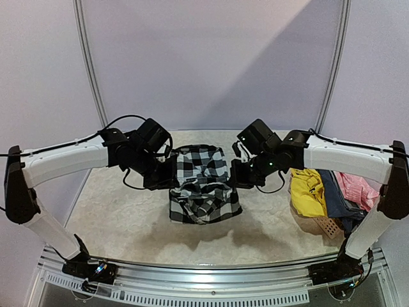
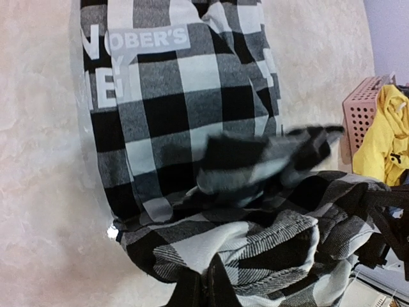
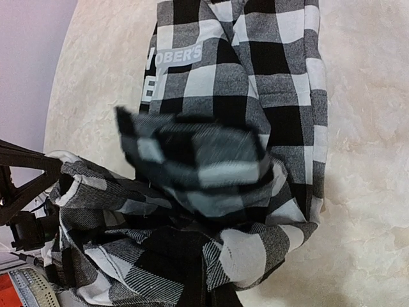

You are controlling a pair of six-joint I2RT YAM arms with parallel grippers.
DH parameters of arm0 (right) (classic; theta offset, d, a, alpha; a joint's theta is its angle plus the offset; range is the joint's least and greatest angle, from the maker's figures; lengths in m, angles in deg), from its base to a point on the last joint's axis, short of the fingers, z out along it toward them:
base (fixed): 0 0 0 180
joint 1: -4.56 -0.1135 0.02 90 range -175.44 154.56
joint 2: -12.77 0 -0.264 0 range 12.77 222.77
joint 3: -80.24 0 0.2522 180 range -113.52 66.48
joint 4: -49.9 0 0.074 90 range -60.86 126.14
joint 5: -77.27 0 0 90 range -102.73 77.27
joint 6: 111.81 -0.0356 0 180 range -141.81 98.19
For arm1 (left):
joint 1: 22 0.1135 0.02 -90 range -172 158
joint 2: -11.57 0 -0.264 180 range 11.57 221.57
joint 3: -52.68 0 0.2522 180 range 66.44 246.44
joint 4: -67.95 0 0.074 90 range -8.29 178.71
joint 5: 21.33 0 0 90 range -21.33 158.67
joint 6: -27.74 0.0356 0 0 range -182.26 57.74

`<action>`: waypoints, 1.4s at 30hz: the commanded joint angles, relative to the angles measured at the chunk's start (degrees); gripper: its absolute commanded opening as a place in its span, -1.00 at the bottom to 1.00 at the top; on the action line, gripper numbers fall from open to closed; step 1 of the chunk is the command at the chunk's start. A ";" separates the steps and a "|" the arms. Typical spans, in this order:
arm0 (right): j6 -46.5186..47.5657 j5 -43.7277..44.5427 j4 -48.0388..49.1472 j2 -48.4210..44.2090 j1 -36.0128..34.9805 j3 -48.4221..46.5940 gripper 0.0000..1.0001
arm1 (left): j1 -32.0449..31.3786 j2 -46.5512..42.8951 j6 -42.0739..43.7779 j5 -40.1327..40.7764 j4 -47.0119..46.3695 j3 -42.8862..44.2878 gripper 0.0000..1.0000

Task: Fold and stack the mixed laundry pile
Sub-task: Fold the rectangle-folded shirt at the center of the board.

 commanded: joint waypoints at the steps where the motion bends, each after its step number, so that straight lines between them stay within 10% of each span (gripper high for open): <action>1: 3.22 -2.21 -1.68 4.44 2.94 -4.41 -1.00 | 3.90 4.37 3.44 -2.23 3.15 3.92 -1.00; 31: 7.79 -11.91 -3.73 30.88 15.53 -23.10 -0.84 | 15.40 30.29 8.30 -6.99 8.16 20.10 -0.95; 42: 8.43 -10.59 -7.97 30.36 17.63 -34.92 -0.01 | 16.58 26.46 7.26 -5.45 9.86 25.22 -0.24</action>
